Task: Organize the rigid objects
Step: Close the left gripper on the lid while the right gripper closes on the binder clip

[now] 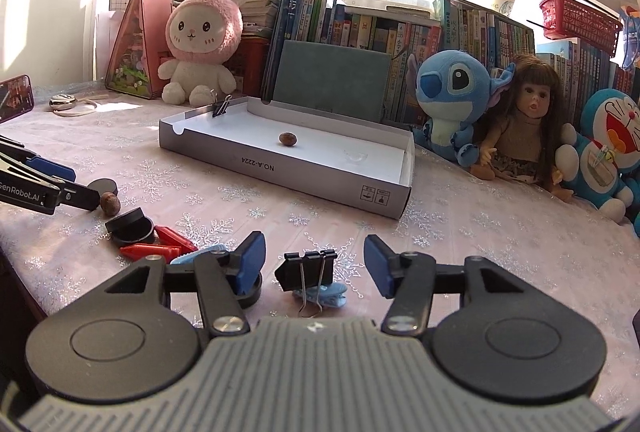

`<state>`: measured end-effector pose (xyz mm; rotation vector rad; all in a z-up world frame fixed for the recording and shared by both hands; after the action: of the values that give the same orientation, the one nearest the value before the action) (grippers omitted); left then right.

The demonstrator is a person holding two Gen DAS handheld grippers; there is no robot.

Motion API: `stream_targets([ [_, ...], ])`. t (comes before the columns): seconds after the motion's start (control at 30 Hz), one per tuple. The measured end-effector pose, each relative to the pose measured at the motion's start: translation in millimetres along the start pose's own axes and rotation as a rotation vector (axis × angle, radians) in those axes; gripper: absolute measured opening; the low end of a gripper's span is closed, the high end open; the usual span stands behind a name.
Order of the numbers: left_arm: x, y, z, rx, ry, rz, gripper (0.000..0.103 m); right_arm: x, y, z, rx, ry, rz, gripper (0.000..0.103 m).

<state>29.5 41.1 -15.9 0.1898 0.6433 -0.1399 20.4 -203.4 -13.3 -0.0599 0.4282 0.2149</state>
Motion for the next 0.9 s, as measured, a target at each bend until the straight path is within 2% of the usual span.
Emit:
stream_targets([
  [0.23, 7.5, -4.0, 2.7, 0.01, -0.012, 0.009, 0.048, 4.2, 2.3, -2.3, -0.033, 0.02, 0.004, 0.055],
  [0.3, 8.7, -5.2, 3.6, 0.019, -0.014, 0.011, 0.045, 6.2, 1.0, -1.5, -0.028, 0.025, 0.003, 0.051],
  [0.37, 10.0, -6.3, 4.2, 0.023, -0.016, 0.012, 0.045, 8.1, -1.5, -0.3, -0.008, 0.038, 0.015, 0.041],
  [0.47, 11.3, -5.5, 4.7, 0.008, -0.019, 0.01, 0.041, 7.6, -1.1, 1.3, 0.003, 0.042, 0.013, 0.037],
  [0.57, 12.3, -4.6, 6.2, 0.001, -0.022, 0.009, 0.03, 5.6, -0.1, 4.4, 0.014, 0.037, 0.018, 0.037],
  [0.9, 8.9, -1.6, 17.2, -0.02, -0.045, -0.003, 0.029, 5.0, -3.2, 19.4, 0.062, 0.034, 0.009, 0.036],
])
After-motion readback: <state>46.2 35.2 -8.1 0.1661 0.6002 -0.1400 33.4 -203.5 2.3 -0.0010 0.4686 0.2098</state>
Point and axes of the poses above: each gripper's, at about its wrist camera, not at the fingertips, and x roughly the way its jaws point, y to its left, z to its top, the point moved 3 cm from there along x, roughly the way its jaws point, and after that the axes turned 9 degrees about x, right-handed, at the moved point
